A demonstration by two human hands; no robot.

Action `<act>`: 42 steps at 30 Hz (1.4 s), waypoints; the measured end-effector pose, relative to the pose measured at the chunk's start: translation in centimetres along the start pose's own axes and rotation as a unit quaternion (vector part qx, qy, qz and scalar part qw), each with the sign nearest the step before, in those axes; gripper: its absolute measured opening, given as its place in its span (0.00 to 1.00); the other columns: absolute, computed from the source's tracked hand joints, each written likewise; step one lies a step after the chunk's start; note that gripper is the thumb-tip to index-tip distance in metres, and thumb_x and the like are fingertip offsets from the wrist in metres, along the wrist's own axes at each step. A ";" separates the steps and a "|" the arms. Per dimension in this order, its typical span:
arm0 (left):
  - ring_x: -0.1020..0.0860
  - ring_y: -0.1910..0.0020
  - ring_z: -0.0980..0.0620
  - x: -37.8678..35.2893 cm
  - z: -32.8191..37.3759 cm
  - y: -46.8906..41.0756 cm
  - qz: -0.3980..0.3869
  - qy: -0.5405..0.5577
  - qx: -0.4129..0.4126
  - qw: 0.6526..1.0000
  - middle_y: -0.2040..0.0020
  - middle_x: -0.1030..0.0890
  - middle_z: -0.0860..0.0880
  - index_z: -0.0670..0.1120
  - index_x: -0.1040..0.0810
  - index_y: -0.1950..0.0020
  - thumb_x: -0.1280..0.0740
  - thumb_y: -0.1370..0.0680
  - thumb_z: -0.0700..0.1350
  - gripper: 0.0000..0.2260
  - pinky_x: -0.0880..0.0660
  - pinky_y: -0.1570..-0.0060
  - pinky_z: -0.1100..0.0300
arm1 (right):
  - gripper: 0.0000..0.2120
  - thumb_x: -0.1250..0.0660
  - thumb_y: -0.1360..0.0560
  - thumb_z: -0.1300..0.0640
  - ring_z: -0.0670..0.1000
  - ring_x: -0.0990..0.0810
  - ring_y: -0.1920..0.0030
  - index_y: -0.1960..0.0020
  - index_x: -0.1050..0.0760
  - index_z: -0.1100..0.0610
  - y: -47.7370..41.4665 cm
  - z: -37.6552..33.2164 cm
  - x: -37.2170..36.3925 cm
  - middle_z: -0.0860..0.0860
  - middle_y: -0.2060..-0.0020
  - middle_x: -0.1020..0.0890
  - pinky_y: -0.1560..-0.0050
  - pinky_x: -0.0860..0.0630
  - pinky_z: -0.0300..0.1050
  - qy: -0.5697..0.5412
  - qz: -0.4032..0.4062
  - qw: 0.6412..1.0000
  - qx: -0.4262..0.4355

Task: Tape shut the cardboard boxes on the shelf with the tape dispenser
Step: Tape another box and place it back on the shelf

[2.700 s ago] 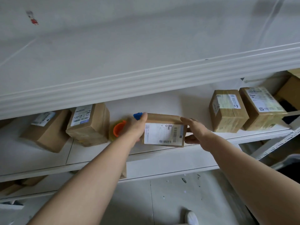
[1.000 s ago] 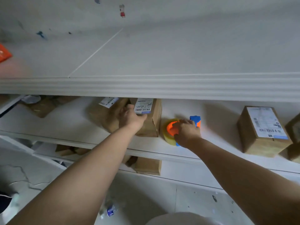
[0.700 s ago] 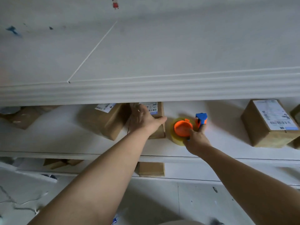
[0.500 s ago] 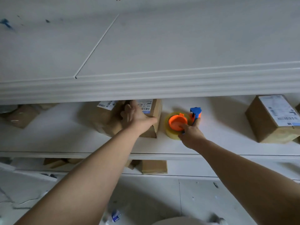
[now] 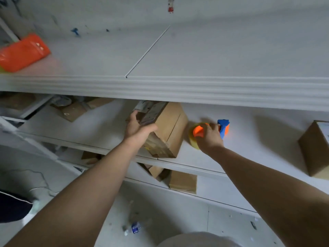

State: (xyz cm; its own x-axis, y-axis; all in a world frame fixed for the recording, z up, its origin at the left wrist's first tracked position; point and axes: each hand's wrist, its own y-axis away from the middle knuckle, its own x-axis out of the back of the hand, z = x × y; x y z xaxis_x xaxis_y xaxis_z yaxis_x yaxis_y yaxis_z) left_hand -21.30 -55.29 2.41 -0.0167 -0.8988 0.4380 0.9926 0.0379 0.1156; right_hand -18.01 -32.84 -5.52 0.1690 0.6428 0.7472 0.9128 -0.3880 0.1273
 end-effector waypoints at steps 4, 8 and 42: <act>0.32 0.39 0.52 -0.1 1.3 3.4 -0.031 0.080 -0.008 0.996 0.36 0.33 0.53 0.55 0.41 0.24 0.28 0.37 0.51 0.43 0.33 0.40 0.53 | 0.20 0.41 0.21 0.53 0.60 0.25 0.41 0.30 0.34 0.55 1.6 -0.2 1.1 0.58 0.38 0.27 0.42 0.28 0.50 -0.137 -0.016 0.990 0.018; 0.28 0.41 0.53 -2.8 3.6 6.3 -0.089 0.070 -0.026 0.993 0.36 0.29 0.49 0.56 0.39 0.25 0.28 0.40 0.50 0.43 0.31 0.45 0.57 | 0.21 0.43 0.19 0.49 0.58 0.28 0.37 0.29 0.36 0.58 3.4 2.4 4.7 0.57 0.36 0.27 0.40 0.33 0.47 -0.201 0.025 0.979 0.008; 0.27 0.37 0.50 -22.5 5.9 7.0 -0.250 -0.013 -0.055 0.967 0.37 0.27 0.57 0.60 0.36 0.27 0.30 0.32 0.65 0.35 0.29 0.36 0.45 | 0.17 0.35 0.21 0.55 0.49 0.24 0.38 0.33 0.27 0.52 4.2 15.8 15.8 0.48 0.41 0.20 0.42 0.31 0.44 -0.437 -0.018 0.894 -0.098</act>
State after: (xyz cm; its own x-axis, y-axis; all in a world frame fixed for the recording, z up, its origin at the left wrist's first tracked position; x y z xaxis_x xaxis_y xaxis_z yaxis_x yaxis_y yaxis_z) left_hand -14.67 -32.23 -1.33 -0.4992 -0.7812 0.3749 0.8665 -0.4463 0.2237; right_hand -5.68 -13.90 -3.50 0.4441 0.8950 -0.0429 0.8557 -0.4094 0.3166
